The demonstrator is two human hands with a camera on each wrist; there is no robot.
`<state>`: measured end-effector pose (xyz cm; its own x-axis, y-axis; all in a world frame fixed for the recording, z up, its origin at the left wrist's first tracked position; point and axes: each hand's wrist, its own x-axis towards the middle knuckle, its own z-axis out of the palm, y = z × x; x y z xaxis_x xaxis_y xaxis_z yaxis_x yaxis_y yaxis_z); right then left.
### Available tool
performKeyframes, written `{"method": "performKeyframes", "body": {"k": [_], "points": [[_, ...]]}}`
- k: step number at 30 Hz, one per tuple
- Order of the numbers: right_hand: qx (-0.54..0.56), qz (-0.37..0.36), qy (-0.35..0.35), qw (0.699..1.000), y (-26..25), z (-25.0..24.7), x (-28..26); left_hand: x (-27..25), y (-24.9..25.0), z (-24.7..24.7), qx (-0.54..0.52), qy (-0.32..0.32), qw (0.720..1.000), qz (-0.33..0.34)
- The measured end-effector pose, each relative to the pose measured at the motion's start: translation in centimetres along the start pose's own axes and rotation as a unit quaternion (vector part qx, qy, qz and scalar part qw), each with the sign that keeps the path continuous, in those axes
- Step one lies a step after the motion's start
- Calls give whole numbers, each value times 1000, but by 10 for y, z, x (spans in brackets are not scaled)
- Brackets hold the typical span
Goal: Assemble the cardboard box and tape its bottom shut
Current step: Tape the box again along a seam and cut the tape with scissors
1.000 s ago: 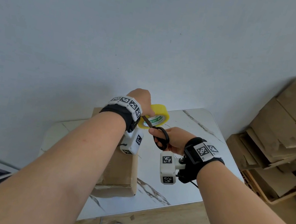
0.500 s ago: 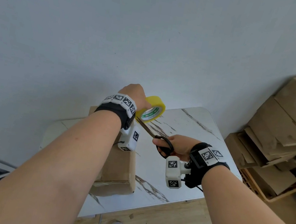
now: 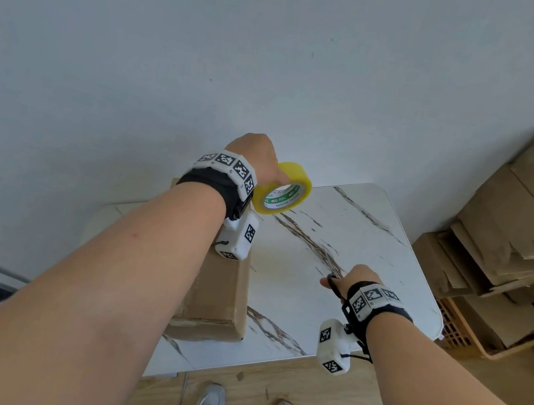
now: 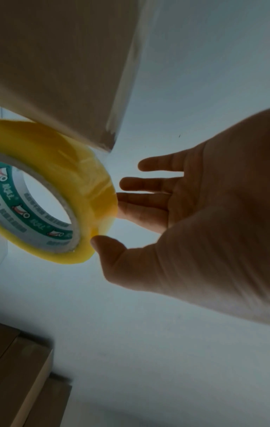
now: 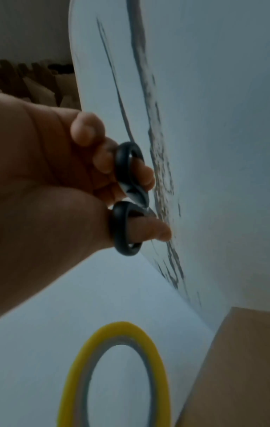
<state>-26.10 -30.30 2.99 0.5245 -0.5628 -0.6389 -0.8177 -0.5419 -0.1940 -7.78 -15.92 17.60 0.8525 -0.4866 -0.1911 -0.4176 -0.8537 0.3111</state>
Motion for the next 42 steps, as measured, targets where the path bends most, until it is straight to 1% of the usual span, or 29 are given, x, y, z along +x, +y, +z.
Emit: {"method": "performKeyframes", "body": {"k": [2,6,11,17,19,23,27,29,31,33,35,36,38,40,42], "points": [[-20,-2,9,1000,0,1,0,2,5,0,-6,-5,1000,1],[-19,-4,-7,1000,0,10,3,5,13,5,-9,-20,1000,9],[-32,-11,5,999,2,22,9,8,11,9,-22,-16,1000,7],[-53,-29,-13,998,-3,38,19,13,7,12,-49,-12,999,-6],[-57,-41,-6,998,-5,40,20,14,6,13,-57,-19,998,-9],[-31,-50,0,998,-8,41,22,15,4,12,-68,-17,997,-15],[-14,-41,-8,999,-9,40,20,14,4,11,-74,-18,997,-18],[36,-45,8,998,-13,31,17,12,4,10,-73,-24,997,-18],[136,-67,66,986,-23,15,16,10,5,8,-68,-29,997,-19],[250,-117,124,953,-38,-7,15,5,8,6,-55,-41,997,-19],[325,-182,157,915,-56,-30,11,0,13,5,-38,-61,997,-15],[339,-211,160,903,-63,-39,9,-3,15,4,-30,-73,997,-11],[344,-254,137,893,-76,-51,3,-9,20,0,-16,-91,996,-4],[338,-273,114,894,-84,-55,0,-13,22,-2,-4,-95,995,10],[322,-276,122,898,-87,-55,-2,-14,21,-2,4,-91,996,20]]}}
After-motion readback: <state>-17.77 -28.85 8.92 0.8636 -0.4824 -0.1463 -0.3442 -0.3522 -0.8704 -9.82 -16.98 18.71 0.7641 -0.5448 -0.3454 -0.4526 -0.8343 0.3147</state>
